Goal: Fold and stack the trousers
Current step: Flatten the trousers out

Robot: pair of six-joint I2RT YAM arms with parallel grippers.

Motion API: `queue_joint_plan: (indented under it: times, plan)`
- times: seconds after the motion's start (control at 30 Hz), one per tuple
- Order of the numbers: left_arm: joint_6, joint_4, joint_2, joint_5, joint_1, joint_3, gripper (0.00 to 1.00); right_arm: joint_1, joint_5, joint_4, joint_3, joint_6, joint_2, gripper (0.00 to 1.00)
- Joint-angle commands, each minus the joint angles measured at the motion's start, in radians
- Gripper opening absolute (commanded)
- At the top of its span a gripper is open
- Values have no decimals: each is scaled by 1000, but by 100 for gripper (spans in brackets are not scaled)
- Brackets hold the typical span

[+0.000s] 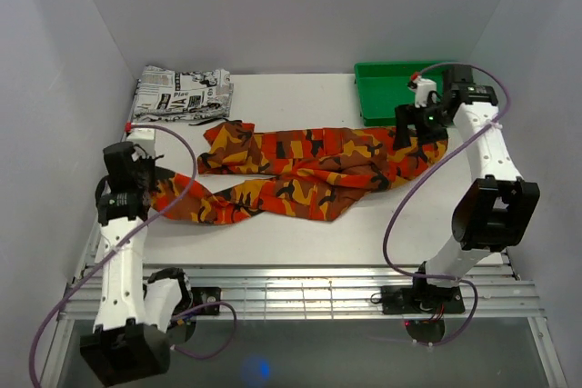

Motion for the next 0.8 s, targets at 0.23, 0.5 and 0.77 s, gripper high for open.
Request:
queue_joint_plan:
  times: [0.23,0.5,0.77]
  plan:
    - [354,-105,357,376,554,0,0,-244,166,-159,-155,-264,5,84]
    - [634,-362,456,625,619,128,61,-244,113,-39,-227,-215,92,81]
    - [749,-616,549,1046,568,424,79,-244,16,174,-342,-166,101,80]
